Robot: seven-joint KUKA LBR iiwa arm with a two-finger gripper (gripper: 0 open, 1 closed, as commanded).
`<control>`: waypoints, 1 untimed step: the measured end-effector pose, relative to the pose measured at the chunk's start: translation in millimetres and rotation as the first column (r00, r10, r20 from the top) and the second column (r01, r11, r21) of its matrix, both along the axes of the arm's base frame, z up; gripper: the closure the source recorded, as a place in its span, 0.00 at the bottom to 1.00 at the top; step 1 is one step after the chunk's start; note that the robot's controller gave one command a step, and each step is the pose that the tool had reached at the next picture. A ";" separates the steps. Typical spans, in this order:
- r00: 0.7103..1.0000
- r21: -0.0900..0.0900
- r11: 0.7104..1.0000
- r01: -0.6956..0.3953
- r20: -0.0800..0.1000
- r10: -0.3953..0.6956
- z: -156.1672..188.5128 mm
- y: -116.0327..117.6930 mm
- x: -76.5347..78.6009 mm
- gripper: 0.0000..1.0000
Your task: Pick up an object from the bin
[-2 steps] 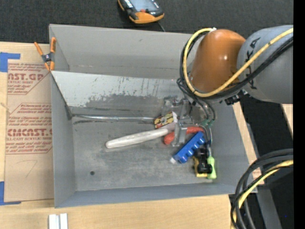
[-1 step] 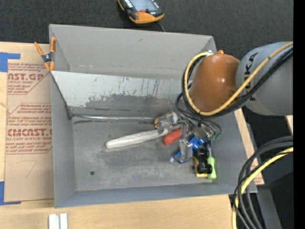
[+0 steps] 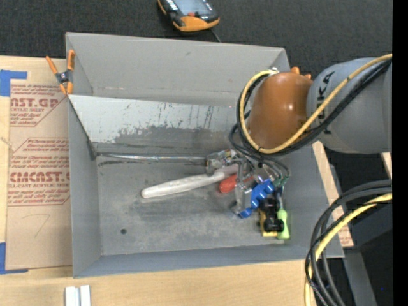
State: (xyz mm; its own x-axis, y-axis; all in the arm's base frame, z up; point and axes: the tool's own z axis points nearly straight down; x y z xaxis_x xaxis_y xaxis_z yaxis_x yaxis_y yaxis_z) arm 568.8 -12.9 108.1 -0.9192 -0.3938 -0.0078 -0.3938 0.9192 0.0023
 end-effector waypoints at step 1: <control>1.000 -0.001 1.000 0.010 0.000 -0.010 40.8 -27.4 -24.5 0.00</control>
Offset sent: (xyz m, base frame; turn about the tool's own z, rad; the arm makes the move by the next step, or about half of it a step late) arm 0.0031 -0.0323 0.0017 -0.0150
